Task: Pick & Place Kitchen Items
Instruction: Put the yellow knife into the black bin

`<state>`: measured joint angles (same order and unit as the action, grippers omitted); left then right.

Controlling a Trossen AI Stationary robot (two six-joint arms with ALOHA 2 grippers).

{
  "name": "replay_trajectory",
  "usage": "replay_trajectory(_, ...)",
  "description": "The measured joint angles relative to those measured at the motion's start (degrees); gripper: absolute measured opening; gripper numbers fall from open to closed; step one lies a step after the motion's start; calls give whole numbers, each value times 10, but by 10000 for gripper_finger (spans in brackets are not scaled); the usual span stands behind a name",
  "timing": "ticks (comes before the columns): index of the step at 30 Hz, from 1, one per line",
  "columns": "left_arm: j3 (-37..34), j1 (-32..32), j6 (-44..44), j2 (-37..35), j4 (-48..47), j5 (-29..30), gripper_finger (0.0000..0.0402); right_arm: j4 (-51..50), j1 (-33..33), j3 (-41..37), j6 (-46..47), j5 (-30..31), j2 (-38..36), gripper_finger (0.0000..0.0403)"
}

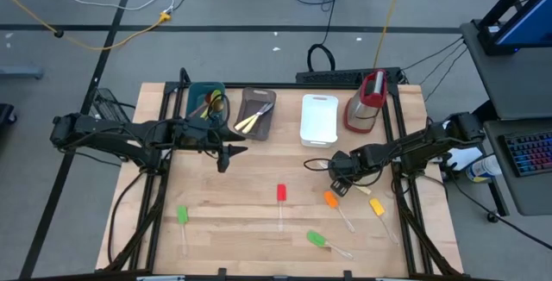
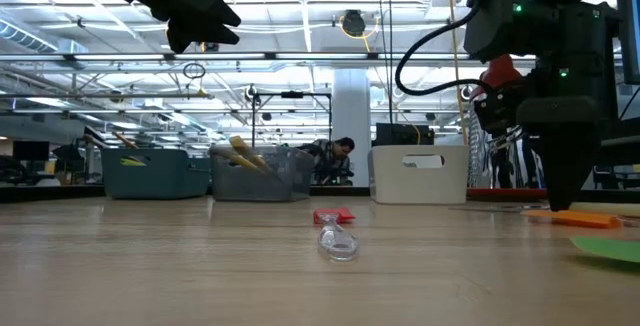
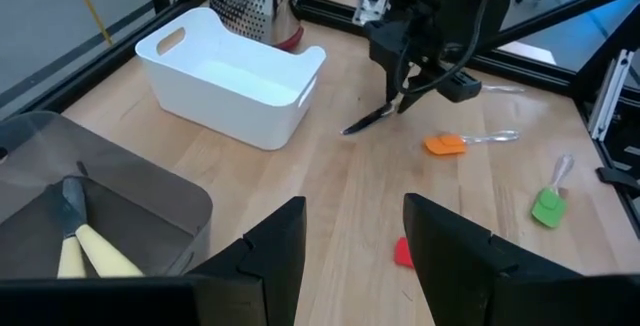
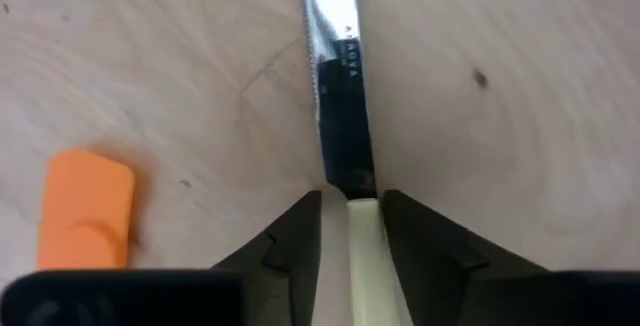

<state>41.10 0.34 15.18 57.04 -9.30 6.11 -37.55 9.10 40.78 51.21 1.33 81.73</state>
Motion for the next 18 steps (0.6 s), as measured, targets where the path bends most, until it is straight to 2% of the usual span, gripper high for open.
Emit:
replay_trajectory(7,0,0,2,0,0,0,173,25,0,-40,5,8,2,25)
replay_trajectory(11,0,0,2,0,0,0,173,50,0,-39,2,16,-8,24)
replay_trajectory(16,0,-2,1,0,0,0,173,101,0,-45,30,20,-55,34)
replay_trajectory(18,0,-5,-5,0,-2,0,173,132,4,-42,36,47,-82,31)
